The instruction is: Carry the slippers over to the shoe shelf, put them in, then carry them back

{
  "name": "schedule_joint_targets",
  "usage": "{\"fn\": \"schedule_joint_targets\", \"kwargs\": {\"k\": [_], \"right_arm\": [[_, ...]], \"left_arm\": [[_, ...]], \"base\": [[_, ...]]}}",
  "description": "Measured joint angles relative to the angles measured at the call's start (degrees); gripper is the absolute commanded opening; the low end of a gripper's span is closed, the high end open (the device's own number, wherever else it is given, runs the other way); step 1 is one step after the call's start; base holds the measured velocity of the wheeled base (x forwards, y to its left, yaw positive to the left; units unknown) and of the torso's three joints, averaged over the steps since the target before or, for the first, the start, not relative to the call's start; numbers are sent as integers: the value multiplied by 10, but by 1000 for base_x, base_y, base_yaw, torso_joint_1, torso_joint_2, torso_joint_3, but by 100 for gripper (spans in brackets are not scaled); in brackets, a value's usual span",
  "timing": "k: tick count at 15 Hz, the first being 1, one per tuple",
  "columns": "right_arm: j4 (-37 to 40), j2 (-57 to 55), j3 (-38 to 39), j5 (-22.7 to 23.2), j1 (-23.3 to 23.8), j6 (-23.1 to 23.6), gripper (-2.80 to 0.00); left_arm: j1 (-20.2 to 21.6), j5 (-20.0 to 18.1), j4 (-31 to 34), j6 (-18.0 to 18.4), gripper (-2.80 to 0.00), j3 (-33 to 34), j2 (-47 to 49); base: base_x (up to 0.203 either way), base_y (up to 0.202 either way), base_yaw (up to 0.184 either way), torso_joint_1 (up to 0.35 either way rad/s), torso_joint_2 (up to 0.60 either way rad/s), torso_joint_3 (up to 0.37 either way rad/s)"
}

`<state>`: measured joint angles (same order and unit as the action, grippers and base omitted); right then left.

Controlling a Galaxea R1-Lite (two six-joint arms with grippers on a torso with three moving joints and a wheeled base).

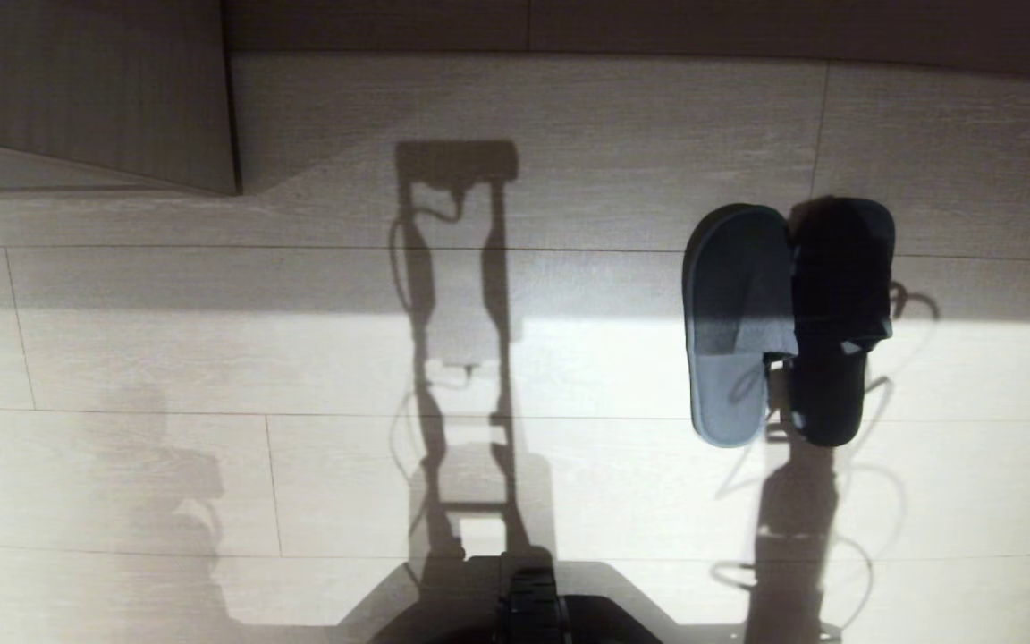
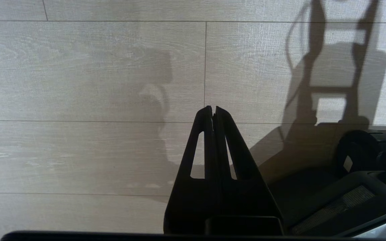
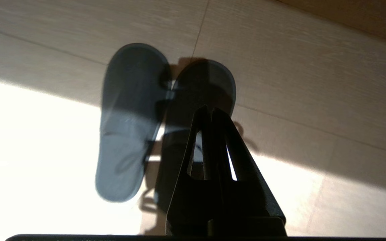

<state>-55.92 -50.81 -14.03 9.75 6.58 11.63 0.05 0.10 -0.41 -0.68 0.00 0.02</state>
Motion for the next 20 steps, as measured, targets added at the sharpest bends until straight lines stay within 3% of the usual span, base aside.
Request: {"fn": "schedule_joint_targets", "kwargs": {"k": [3,6,11,15,19,20], "right_arm": [[203,168,-14,3,-1,-8,-280],[341,288,12,8,-2,-21,-280],[364,350,45,31,-35,-42,-280],[485,448,78,22,-61,-45,-280],[525,497,132,-90,-69,-53,-280],[527,501,136,-91,-70,-55,-280]], "left_arm": [[0,0,0,0,-280,0,0],[0,0,0,0,-280,0,0],[0,0,0,0,-280,0,0],[0,0,0,0,-280,0,0],[0,0,0,1,-280,0,0],[0,0,0,0,-280,0,0]], "base": [[0,0,0,0,0,0],[0,0,0,0,0,0],[0,0,0,0,0,0],[0,0,0,0,0,0],[0,0,0,0,0,0],[0,0,0,0,0,0]]}}
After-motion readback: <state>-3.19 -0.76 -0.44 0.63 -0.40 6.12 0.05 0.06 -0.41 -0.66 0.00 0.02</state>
